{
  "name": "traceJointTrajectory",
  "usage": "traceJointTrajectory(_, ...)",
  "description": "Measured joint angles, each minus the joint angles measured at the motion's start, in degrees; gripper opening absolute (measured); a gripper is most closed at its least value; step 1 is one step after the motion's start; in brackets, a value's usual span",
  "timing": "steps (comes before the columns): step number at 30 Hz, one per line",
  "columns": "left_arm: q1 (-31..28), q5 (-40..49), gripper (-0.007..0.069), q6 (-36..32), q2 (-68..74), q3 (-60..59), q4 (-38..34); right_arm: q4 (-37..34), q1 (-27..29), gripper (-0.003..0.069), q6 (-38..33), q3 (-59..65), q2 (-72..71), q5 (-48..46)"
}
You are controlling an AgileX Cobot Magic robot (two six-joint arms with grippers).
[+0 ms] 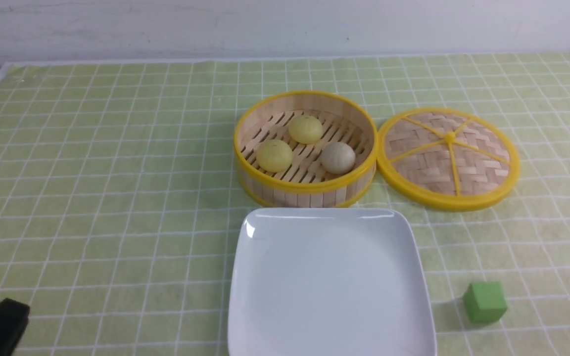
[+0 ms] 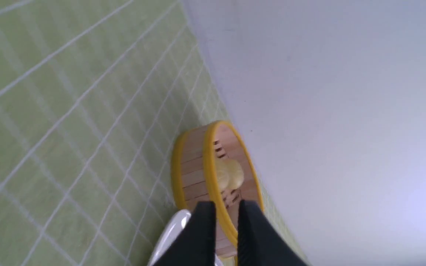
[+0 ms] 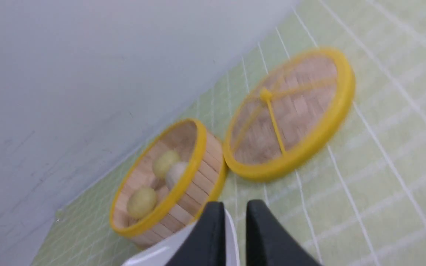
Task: Put the steamed buns into the plate on the green tablecloth.
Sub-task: 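Reach toward a bun in the bamboo steamer with the right gripper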
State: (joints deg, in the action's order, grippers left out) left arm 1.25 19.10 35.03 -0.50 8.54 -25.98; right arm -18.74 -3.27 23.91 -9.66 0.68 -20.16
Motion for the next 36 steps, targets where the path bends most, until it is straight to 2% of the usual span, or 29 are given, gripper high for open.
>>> traceJointTrajectory(1,0.1,0.5,0.0087,0.0,0.0,0.7,0.2,0.4,0.0,0.0069,-0.2,-1.4,0.7,-0.2)
traceJointTrajectory(2,0.4,6.1,0.0033,-5.4,2.4,6.2,1.8,4.7,0.0,0.0006,-1.8,-7.3,4.6,-4.5)
traceJointTrajectory(3,0.5,10.3,0.0012,-8.0,5.1,9.3,2.8,6.7,0.0,-0.0008,-2.3,-10.2,7.4,-7.4)
traceJointTrajectory(6,0.6,22.9,0.0002,-13.5,16.1,15.6,4.4,12.4,0.0,-0.0010,-3.1,-19.0,20.2,-19.9)
traceJointTrajectory(9,0.6,34.2,0.0002,-18.7,27.2,19.1,5.3,12.5,0.0,-0.0008,-8.0,-24.7,34.3,-32.5)
traceJointTrajectory(11,0.6,37.4,0.0002,-21.8,32.5,20.4,5.4,9.2,-0.1,-0.0006,-12.6,-26.5,40.4,-34.8)
traceJointTrajectory(12,0.6,38.5,0.0002,-24.0,35.8,21.1,5.3,4.7,-0.5,-0.0004,-17.6,-27.5,44.2,-35.4)
traceJointTrajectory(14,0.6,39.3,0.0002,-29.3,42.9,22.8,4.2,-11.6,-3.4,0.0011,-34.3,-29.5,52.2,-34.1)
traceJointTrajectory(15,0.6,39.3,0.0002,-29.6,43.3,23.0,4.1,-12.6,-4.0,0.0013,-35.5,-29.9,53.2,-33.9)
traceJointTrajectory(17,0.6,38.5,0.0005,-33.0,47.2,23.7,2.4,-21.5,-7.5,0.0045,-45.5,-32.9,59.1,-30.7)
traceJointTrajectory(19,0.6,37.3,0.0016,-34.4,49.4,23.9,1.2,-23.7,-10.7,0.0090,-49.0,-37.6,65.2,-27.9)
traceJointTrajectory(22,0.6,36.5,0.0035,-35.0,50.7,24.0,0.6,-22.9,-13.3,0.0136,-50.3,-43.3,71.5,-25.8)
traceJointTrajectory(25,0.6,34.9,0.0087,-35.0,51.2,24.0,0.6,-18.5,-16.3,0.0234,-50.6,-53.6,82.1,-24.7)
traceJointTrajectory(26,0.6,34.8,0.0087,-35.0,51.2,24.0,0.6,-18.3,-16.4,0.0234,-50.6,-53.6,82.1,-24.7)
traceJointTrajectory(27,0.6,33.7,0.0121,-35.0,51.2,24.0,0.6,-16.5,-17.0,0.0279,-50.6,-59.1,87.8,-24.7)
traceJointTrajectory(30,0.6,32.2,0.0168,-35.0,51.2,24.0,0.6,-14.3,-17.1,0.0340,-50.6,-67.7,96.4,-24.6)
traceJointTrajectory(34,0.6,31.3,0.0248,-35.0,51.2,24.0,0.6,-11.0,-17.1,0.0373,-50.2,-80.8,108.8,-24.2)
traceJointTrajectory(36,0.6,31.3,0.0260,-35.0,51.2,24.0,0.6,-9.6,-17.1,0.0375,-49.4,-84.2,111.9,-24.5)
